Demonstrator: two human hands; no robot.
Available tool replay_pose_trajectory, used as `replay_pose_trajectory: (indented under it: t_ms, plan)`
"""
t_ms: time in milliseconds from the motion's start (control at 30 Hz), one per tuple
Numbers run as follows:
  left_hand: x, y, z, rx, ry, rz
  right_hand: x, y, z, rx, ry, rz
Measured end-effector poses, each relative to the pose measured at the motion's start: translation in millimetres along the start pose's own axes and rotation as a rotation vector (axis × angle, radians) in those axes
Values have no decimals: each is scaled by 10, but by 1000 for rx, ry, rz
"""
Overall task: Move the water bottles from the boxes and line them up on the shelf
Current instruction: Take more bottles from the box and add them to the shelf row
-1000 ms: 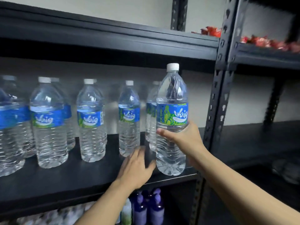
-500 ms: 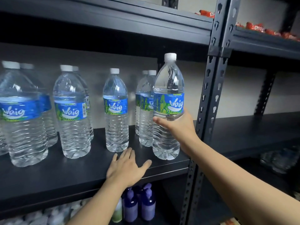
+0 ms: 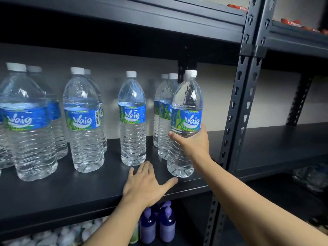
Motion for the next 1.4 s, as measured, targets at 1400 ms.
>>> replay_pose_trajectory:
  t_ms: [1400]
  plan:
    - [8, -42, 25, 32, -8, 18, -38, -166, -35, -7, 106, -23]
Point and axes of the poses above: each hand's wrist, its own z-axis towards the middle knuckle, its own y-axis out of the back of the hand, x = y × z, the point moved 10 cm from there along z, towards the middle knuckle, and after that the axes turned 1 degree about x, right-handed, at the moved point
